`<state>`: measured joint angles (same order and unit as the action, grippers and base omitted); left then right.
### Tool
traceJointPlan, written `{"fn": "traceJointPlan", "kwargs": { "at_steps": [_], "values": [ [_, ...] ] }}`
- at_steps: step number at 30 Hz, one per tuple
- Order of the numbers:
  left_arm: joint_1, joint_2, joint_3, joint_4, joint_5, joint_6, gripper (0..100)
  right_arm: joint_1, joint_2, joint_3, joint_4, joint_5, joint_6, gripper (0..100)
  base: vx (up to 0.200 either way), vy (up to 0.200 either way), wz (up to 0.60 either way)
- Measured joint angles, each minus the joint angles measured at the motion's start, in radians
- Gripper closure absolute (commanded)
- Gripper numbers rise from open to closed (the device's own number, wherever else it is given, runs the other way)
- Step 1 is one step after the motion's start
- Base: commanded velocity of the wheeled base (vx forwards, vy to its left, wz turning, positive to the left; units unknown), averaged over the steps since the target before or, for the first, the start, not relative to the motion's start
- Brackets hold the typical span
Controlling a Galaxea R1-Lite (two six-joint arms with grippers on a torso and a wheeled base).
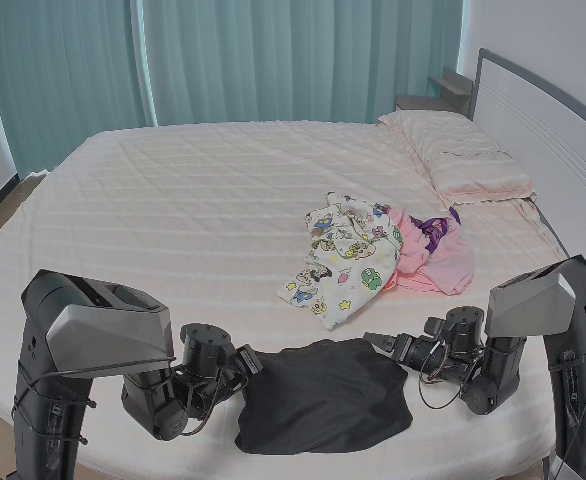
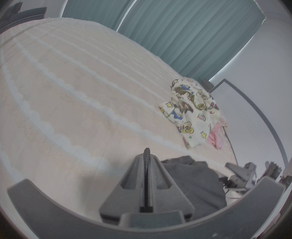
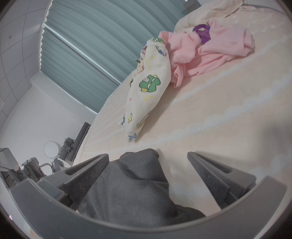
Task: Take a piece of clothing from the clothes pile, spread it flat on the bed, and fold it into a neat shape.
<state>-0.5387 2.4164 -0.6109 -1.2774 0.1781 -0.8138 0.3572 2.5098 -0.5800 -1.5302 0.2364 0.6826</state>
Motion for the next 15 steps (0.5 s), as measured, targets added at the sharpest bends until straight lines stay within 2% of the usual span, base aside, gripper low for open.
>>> {"fn": "traceJointPlan", "kwargs": {
  "at_steps": [4,6,7,13,15],
  "values": [
    [0.0,0.004,-0.001,-0.065,0.006,-0.006,100,0.017,0.03,-0.056,0.064,0.008,0.001,0,0.0,0.0,0.0],
    [0.001,0.006,0.0,-0.074,0.006,-0.008,100,0.024,0.039,-0.075,0.073,0.036,0.001,0,0.0,0.0,0.0],
    [0.002,0.008,0.001,-0.075,0.006,-0.008,100,0.026,0.041,-0.081,0.076,0.046,0.002,100,0.0,0.0,0.0],
    [0.006,0.012,0.004,-0.078,0.007,-0.009,100,0.021,0.047,-0.109,0.099,0.119,0.008,100,0.0,0.0,0.0],
    [0.008,0.015,0.004,-0.078,0.007,-0.009,100,0.015,0.045,-0.114,0.1,0.139,0.033,100,0.0,0.0,0.0]
  ]
}}
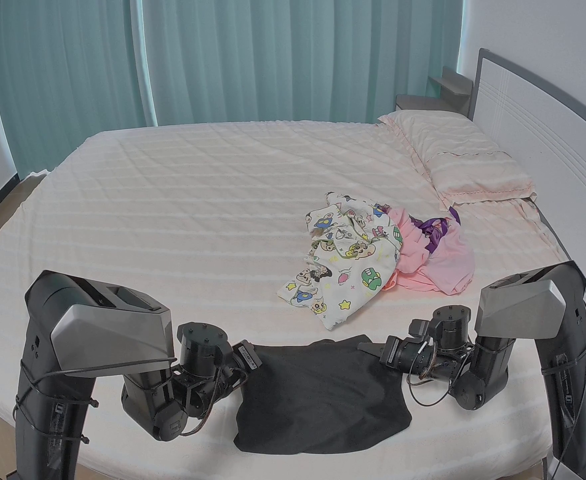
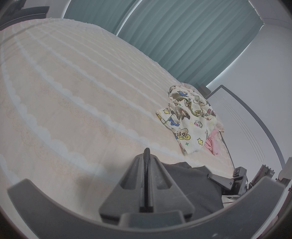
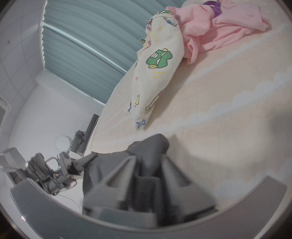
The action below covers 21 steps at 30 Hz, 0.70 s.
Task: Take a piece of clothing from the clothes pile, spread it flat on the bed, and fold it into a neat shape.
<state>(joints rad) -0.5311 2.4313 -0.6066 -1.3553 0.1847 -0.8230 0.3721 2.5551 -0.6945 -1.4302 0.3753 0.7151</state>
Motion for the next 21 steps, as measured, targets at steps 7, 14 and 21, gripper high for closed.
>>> {"fn": "traceJointPlan", "kwargs": {
  "at_steps": [7,14,21],
  "values": [
    [0.007,0.006,0.0,0.0,0.002,0.002,100,-0.01,-0.008,-0.006,-0.027,0.011,0.06,100,0.0,0.0,0.0],
    [0.023,0.013,-0.011,-0.001,0.002,0.005,100,-0.011,0.009,-0.007,-0.117,-0.036,0.051,100,0.0,0.0,0.0],
    [0.051,0.041,-0.049,-0.001,0.001,0.01,100,-0.013,0.035,-0.014,-0.123,-0.047,-0.011,100,0.0,0.0,0.0]
  ]
}}
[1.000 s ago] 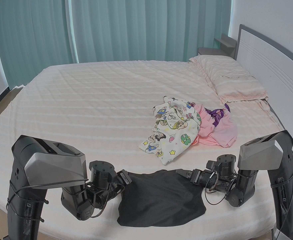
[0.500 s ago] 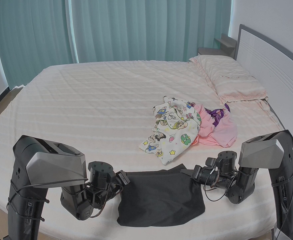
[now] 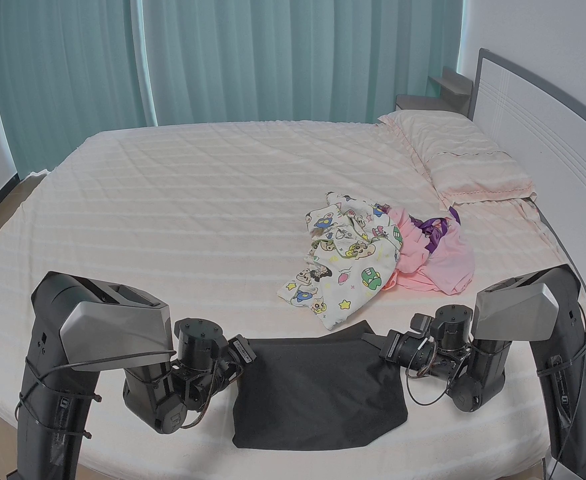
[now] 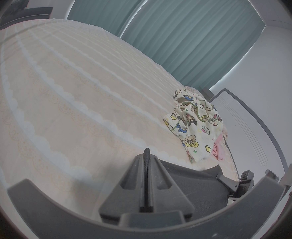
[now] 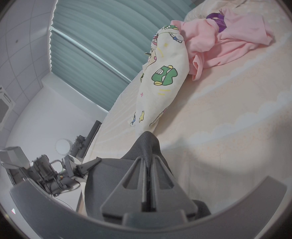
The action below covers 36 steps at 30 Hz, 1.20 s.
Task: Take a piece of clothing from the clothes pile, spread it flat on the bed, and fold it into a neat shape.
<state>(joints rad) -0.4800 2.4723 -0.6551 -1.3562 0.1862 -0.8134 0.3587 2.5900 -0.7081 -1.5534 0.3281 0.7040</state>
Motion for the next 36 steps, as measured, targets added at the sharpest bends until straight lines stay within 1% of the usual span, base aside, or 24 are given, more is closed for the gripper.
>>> {"fn": "traceJointPlan", "kwargs": {
  "at_steps": [3,4,5,6,12,18,25,26,28,30,33,36],
  "values": [
    [0.01,0.007,-0.01,0.0,-0.001,0.0,100,0.001,0.017,-0.013,0.0,-0.021,-0.034,100,0.0,0.0,0.0],
    [0.012,0.009,-0.014,0.0,-0.001,-0.001,100,0.002,0.022,-0.017,0.0,-0.037,-0.04,0,0.0,0.0,0.0],
    [0.013,0.012,-0.019,0.0,-0.001,-0.001,100,0.003,0.028,-0.022,0.0,-0.054,-0.045,0,0.0,0.0,0.0],
    [0.014,0.014,-0.023,0.0,-0.001,-0.001,0,0.004,0.032,-0.027,0.0,-0.067,-0.052,0,0.0,0.0,0.0],
    [0.018,0.024,-0.032,0.001,-0.006,-0.006,0,0.009,0.043,-0.037,0.0,-0.077,-0.06,0,0.0,0.0,0.0],
    [0.026,0.022,-0.017,0.001,-0.007,-0.007,0,-0.013,0.016,-0.014,0.001,-0.092,-0.056,0,0.0,0.0,0.0],
    [0.029,-0.022,0.088,-0.011,-0.02,-0.011,0,-0.053,-0.049,0.098,0.0,-0.095,-0.057,0,0.0,0.0,0.0],
    [0.026,-0.029,0.107,-0.021,-0.025,-0.012,0,-0.059,-0.059,0.125,0.0,-0.091,-0.058,0,-0.2,0.0,0.0],
    [0.019,-0.04,0.144,-0.053,-0.043,-0.013,0,-0.066,-0.077,0.175,0.0,-0.075,-0.062,0,-0.2,0.0,0.0],
    [0.011,-0.048,0.184,-0.102,-0.071,-0.013,0,-0.07,-0.094,0.223,0.001,-0.029,-0.078,0,-0.2,0.0,0.0],
    [-0.004,-0.058,0.248,-0.171,-0.114,-0.012,0,-0.079,-0.114,0.285,0.0,0.048,-0.144,0,-0.2,0.0,0.0],
    [-0.012,-0.064,0.287,-0.19,-0.146,-0.009,0,-0.085,-0.126,0.331,0.0,0.075,-0.19,0,-0.2,0.0,0.0]
  ]
}}
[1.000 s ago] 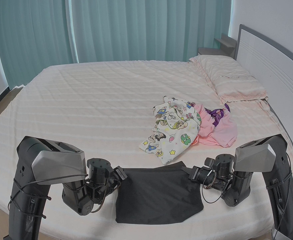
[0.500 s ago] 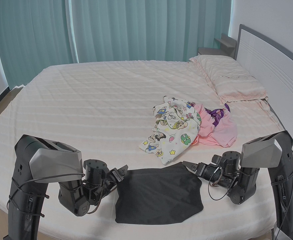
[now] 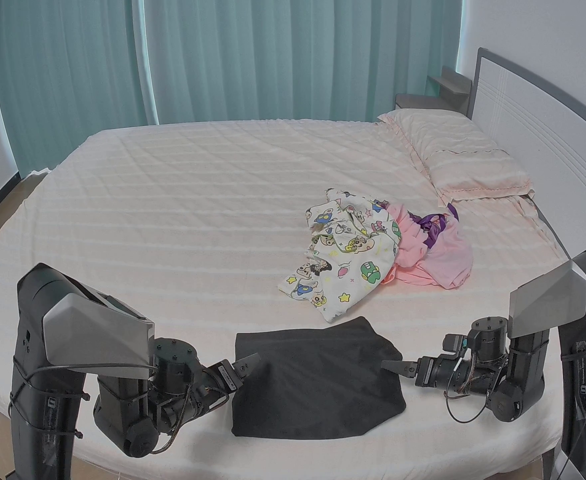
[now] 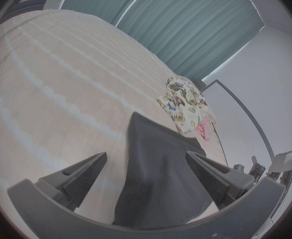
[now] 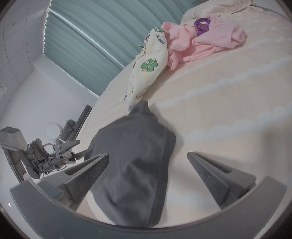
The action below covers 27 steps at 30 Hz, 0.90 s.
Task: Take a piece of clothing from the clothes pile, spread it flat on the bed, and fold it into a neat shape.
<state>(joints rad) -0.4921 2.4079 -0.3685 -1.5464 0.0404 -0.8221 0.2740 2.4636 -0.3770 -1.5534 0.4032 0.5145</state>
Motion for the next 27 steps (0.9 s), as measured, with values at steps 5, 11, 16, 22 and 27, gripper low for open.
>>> {"fn": "traceJointPlan", "kwargs": {
  "at_steps": [5,11,16,22,27],
  "values": [
    [-0.008,-0.003,0.03,-0.005,-0.023,0.013,0,-0.002,-0.01,0.031,0.0,0.009,-0.009,0,-0.04,0.0,0.0],
    [-0.021,0.0,0.043,-0.005,-0.049,0.023,0,0.001,-0.011,0.035,0.0,0.009,-0.009,0,0.0,0.0,0.0],
    [-0.036,0.025,0.022,-0.007,-0.046,0.067,0,0.008,-0.003,0.027,0.0,0.007,-0.009,0,0.0,0.0,0.0],
    [-0.044,0.05,0.023,-0.007,-0.045,0.079,0,0.021,0.009,0.02,0.0,0.0,-0.008,0,0.0,0.0,0.0],
    [-0.055,0.059,0.027,-0.007,-0.045,0.08,0,0.023,0.014,0.018,0.0,0.0,-0.008,0,0.0,0.0,0.0]
  ]
}}
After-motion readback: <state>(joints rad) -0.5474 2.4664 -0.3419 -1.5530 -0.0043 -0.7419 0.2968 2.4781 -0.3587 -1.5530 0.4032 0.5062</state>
